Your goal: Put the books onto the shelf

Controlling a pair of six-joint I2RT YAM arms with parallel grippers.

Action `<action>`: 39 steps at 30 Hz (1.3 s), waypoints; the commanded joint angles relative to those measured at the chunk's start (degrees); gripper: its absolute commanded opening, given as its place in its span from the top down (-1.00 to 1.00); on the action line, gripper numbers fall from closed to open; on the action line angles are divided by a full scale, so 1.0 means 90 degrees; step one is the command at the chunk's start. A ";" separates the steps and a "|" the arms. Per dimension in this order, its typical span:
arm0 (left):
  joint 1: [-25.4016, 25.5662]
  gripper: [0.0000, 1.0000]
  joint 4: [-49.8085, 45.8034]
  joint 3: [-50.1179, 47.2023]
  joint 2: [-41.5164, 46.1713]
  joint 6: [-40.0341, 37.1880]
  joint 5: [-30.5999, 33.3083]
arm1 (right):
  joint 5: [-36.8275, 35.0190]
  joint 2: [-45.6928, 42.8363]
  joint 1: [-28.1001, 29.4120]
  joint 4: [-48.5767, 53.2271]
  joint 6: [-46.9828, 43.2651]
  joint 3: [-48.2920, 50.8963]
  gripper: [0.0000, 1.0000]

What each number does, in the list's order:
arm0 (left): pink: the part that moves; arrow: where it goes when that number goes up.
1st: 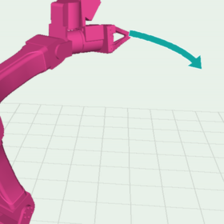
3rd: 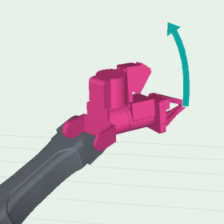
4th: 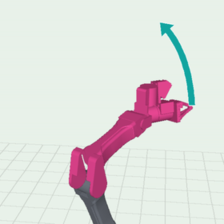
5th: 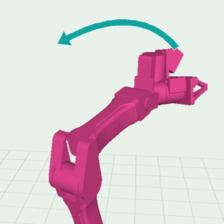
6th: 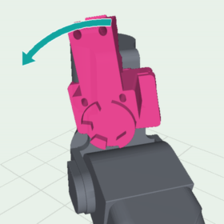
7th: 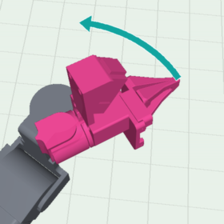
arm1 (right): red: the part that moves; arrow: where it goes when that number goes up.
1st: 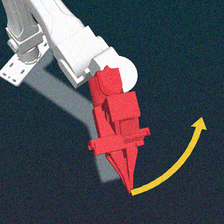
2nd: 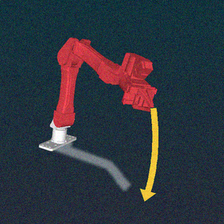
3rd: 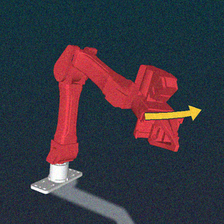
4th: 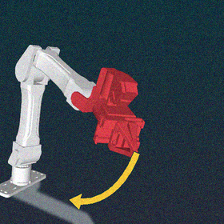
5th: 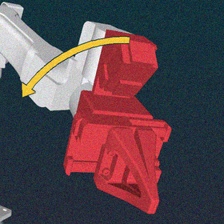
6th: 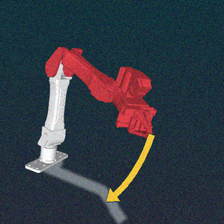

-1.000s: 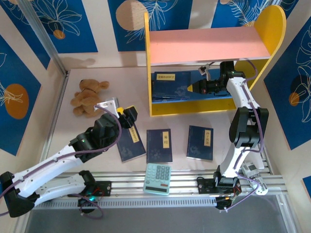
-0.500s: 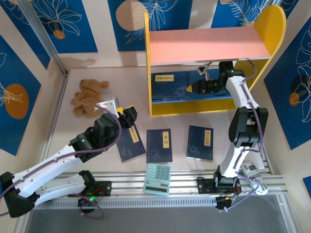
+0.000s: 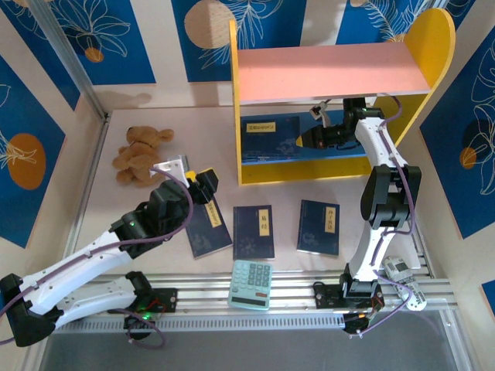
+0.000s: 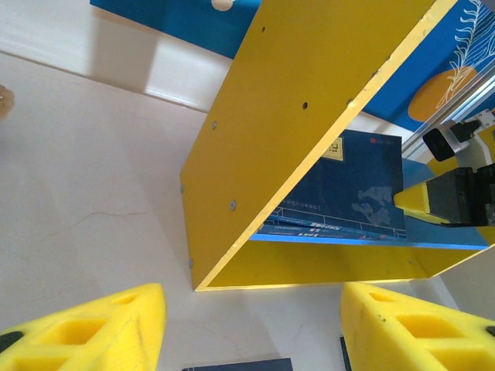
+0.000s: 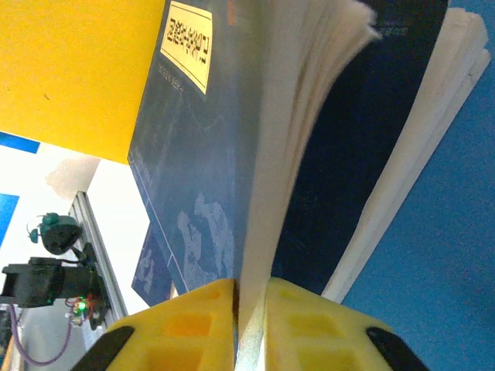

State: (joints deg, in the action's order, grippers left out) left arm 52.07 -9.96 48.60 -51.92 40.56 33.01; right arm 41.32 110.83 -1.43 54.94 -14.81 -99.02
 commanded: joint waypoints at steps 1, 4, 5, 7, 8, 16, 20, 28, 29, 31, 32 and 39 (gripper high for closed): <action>-0.0092 -0.23 -0.0060 0.0049 0.0075 0.0060 -0.0005 | -0.0002 0.0030 0.0052 0.0053 0.0045 -0.0257 0.62; -0.0089 -0.23 -0.0065 0.0030 0.0076 0.0056 0.0010 | -0.0125 0.0055 0.0052 -0.0022 0.0140 -0.0277 0.58; -0.0093 -0.23 -0.0056 0.0029 0.0088 0.0064 0.0004 | -0.0151 0.0055 0.0051 -0.0039 0.0161 -0.0286 0.56; -0.0098 -0.23 -0.0055 0.0020 0.0078 0.0064 0.0004 | -0.0186 0.0080 0.0046 -0.0040 0.0189 -0.0313 0.54; -0.0093 -0.23 -0.0051 0.0011 0.0076 0.0064 -0.0003 | -0.0201 0.0095 0.0052 -0.0040 0.0207 -0.0333 0.53; -0.0107 -0.23 -0.0046 -0.0023 0.0105 0.0074 0.0018 | -0.0196 0.0291 0.0091 0.0122 0.0115 -0.0586 0.75; -0.0121 -0.23 -0.0056 -0.0057 0.0116 0.0093 0.0025 | -0.0170 0.0362 0.0098 0.0218 0.0010 -0.0684 0.86; -0.0133 -0.23 -0.0046 -0.0053 0.0091 0.0113 -0.0025 | -0.0225 0.0430 0.0096 0.0319 -0.0150 -0.0775 0.93; -0.0158 -0.23 -0.0046 -0.0048 0.0080 0.0113 -0.0035 | -0.0226 0.0448 0.0085 0.0317 -0.0161 -0.0782 0.94; -0.0151 -0.23 -0.0044 -0.0039 0.0083 0.0113 -0.0044 | -0.0213 0.0445 0.0064 0.0336 -0.0196 -0.0785 0.95; -0.0149 -0.23 -0.0041 -0.0043 0.0081 0.0114 -0.0038 | -0.0207 0.0448 0.0054 0.0336 -0.0230 -0.0778 0.95; -0.0165 -0.23 -0.0046 0.0014 0.0033 0.0084 -0.0062 | -0.0202 0.0450 0.0014 0.0371 -0.0291 -0.0783 0.97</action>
State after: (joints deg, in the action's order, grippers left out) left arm 51.46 -10.09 48.31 -51.83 40.60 32.99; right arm 38.72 114.56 -0.89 56.71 -15.66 -104.05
